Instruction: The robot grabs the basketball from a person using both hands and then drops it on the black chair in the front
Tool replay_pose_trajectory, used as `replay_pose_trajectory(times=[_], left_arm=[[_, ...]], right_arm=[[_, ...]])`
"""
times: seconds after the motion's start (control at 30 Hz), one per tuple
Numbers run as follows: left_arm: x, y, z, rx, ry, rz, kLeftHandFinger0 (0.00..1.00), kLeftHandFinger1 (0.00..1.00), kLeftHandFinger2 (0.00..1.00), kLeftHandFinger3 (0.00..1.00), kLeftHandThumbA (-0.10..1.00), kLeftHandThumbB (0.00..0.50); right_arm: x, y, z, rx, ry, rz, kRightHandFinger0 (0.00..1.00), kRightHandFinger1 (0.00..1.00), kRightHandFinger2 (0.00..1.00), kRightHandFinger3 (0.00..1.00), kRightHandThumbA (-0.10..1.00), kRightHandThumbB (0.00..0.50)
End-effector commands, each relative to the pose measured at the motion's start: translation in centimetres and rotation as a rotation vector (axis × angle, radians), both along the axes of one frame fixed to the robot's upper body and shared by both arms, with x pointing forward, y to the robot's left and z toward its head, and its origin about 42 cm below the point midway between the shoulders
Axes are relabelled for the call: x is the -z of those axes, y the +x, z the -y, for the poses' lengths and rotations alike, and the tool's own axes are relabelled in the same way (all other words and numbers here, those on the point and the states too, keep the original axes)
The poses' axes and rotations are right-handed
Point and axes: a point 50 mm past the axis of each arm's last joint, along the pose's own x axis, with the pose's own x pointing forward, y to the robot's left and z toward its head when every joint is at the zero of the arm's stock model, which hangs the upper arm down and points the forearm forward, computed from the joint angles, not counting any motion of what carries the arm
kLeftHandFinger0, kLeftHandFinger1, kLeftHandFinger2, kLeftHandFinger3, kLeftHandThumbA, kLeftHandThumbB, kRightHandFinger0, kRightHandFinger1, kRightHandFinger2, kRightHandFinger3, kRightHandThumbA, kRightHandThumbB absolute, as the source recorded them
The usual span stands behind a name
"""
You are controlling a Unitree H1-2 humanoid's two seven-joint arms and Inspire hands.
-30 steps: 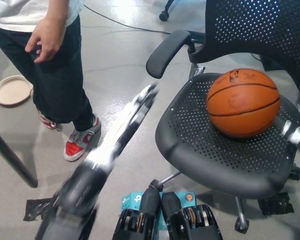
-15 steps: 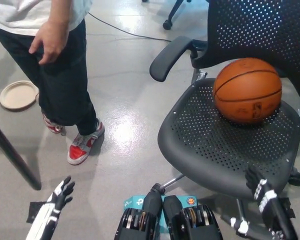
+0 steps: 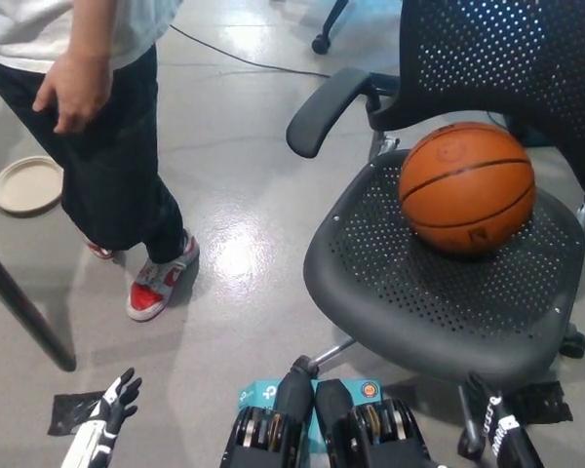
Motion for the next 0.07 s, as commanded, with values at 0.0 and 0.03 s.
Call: replay_pose_trajectory(times=[0.0,0.03], left_arm=[[-0.61,0.19,-0.02,-0.003,0.006,0.078,1.0,1.0,1.0,1.0,1.0,0.283],[-0.61,0.19,-0.02,-0.003,0.006,0.078,1.0,1.0,1.0,1.0,1.0,0.283]], right_arm=[[-0.85,0.72,0.35,-0.005,0.002,0.099,1.0,1.0,1.0,1.0,1.0,0.252],[-0.85,0.72,0.35,-0.005,0.002,0.099,1.0,1.0,1.0,1.0,1.0,0.252]])
